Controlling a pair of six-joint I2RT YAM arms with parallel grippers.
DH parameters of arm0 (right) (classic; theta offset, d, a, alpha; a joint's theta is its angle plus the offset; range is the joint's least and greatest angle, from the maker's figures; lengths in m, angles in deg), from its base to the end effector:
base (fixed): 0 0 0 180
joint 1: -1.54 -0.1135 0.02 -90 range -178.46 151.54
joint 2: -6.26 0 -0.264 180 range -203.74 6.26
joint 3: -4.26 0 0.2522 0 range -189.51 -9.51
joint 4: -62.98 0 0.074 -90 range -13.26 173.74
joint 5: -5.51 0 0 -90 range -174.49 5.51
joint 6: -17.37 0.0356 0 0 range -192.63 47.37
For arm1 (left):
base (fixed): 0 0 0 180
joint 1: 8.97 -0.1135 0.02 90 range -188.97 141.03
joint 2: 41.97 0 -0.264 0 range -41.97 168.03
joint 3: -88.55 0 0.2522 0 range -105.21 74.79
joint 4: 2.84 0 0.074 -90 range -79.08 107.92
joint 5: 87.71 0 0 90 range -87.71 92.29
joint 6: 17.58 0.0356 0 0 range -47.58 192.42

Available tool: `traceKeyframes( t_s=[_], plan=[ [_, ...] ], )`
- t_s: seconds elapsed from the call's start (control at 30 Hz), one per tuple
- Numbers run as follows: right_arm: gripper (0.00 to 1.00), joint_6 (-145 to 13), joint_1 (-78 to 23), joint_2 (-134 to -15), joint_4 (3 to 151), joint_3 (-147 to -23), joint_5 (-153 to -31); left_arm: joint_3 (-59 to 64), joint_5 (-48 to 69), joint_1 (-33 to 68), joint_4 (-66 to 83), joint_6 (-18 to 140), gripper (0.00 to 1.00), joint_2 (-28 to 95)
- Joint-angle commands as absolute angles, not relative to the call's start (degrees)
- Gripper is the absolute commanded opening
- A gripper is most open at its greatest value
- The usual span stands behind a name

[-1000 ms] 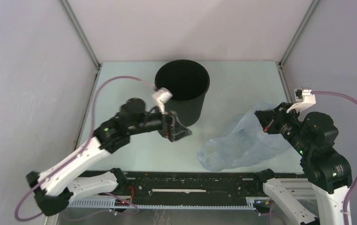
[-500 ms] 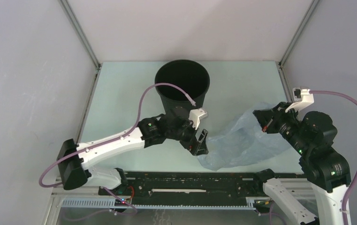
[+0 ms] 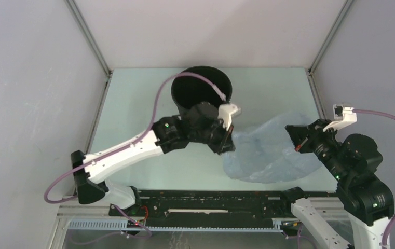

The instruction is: Put the trash bags into the trash bin

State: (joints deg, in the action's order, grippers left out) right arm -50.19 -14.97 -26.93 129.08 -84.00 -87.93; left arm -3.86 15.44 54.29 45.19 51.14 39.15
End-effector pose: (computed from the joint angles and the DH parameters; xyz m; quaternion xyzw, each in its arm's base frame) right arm 0.0483 0.0165 0.4438 0.0208 0.7714 0.2337 0.5915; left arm 0.1339 -0.2837 0.3587 0.3660 0.8107 -0.3752 0.2607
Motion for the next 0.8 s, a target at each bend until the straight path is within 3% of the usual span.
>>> traceKeyframes(
  t_s=[0.0,0.27,0.5,0.77],
  plan=[
    [0.0,-48.7,-14.8,-25.7,127.6,-85.4,-87.1,-24.9,5.4,54.3,49.5,54.1,0.0,38.2],
    [0.0,-45.3,-14.7,-30.0,113.4,-93.9,-100.4,-55.0,-3.8,54.4,52.2,59.4,0.0,43.6],
    [0.0,-38.2,-14.7,-41.3,95.4,-102.6,-112.4,-56.8,-16.2,54.4,46.4,67.2,0.0,37.0],
    [0.0,-29.1,-14.9,-53.5,81.0,-110.7,-115.4,-61.3,-25.2,53.0,43.1,74.8,0.0,36.1]
  ],
)
